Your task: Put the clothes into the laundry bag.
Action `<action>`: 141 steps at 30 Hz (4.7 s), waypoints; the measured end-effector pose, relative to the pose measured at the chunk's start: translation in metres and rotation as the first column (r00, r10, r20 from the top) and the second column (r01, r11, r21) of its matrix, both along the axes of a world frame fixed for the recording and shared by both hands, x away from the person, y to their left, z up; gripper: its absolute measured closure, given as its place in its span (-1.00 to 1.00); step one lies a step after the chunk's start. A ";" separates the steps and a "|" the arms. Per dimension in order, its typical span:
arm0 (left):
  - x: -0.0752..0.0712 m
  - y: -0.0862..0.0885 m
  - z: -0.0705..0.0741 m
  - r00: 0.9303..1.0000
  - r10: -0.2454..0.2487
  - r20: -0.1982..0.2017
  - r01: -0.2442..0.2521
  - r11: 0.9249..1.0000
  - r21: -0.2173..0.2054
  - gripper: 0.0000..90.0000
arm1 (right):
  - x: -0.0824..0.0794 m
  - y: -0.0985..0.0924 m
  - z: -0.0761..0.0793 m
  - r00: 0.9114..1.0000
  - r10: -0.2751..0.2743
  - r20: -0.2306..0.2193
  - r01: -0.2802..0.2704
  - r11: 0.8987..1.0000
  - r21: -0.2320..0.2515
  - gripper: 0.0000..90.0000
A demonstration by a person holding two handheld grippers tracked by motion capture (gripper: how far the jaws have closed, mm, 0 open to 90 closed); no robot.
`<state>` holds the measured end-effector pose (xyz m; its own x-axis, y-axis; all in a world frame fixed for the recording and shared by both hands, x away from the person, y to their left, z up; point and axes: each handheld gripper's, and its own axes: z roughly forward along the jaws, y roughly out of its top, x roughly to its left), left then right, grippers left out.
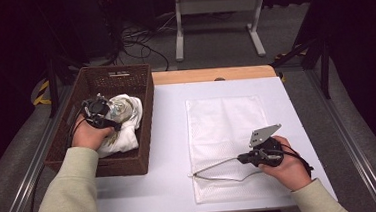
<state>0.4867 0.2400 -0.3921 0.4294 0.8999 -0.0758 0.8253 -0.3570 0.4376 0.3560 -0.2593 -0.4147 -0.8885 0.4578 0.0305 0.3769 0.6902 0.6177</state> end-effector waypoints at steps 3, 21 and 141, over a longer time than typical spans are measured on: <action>0.000 0.003 0.004 1.000 0.014 -0.002 -0.014 1.000 -0.024 0.24 | 0.000 0.000 0.000 1.000 0.001 0.001 -0.001 1.000 -0.001 0.97; -0.002 -0.006 0.055 0.999 0.023 0.049 -0.020 0.998 -0.052 0.25 | -0.001 -0.001 0.003 1.000 0.001 0.019 -0.001 1.000 0.000 0.97; -0.053 -0.219 0.182 0.887 -0.369 0.279 0.433 0.874 -0.220 0.23 | 0.000 -0.007 0.005 1.000 -0.015 0.007 0.015 0.999 0.036 0.98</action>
<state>0.4333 0.0213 -0.2104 0.7825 0.6046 -0.1486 0.5058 -0.4782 0.7179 0.3561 -0.2660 -0.4095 -0.8819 0.4698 0.0402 0.3821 0.6622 0.6446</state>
